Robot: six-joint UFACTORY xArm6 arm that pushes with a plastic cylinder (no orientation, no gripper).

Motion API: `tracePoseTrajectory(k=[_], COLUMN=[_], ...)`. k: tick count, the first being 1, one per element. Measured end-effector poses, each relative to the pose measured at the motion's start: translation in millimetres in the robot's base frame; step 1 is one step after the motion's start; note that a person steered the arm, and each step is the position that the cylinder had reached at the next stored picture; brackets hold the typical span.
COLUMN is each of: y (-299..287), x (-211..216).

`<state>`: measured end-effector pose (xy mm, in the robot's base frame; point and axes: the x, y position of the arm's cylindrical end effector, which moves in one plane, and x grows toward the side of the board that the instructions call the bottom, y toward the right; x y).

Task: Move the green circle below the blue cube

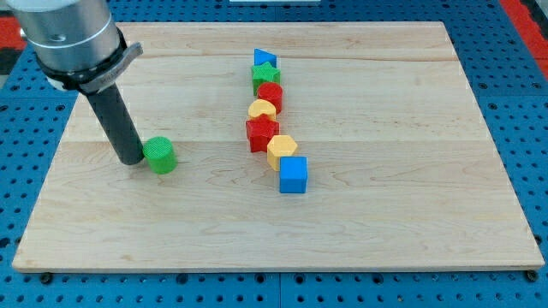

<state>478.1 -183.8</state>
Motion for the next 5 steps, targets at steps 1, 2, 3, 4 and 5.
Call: tracePoseTrajectory(k=[1, 2, 3, 4, 5], y=[-6.6, -23.2, -28.4, -23.1, -12.7], x=[-2.0, -19.4, -45.2, -46.8, -34.5])
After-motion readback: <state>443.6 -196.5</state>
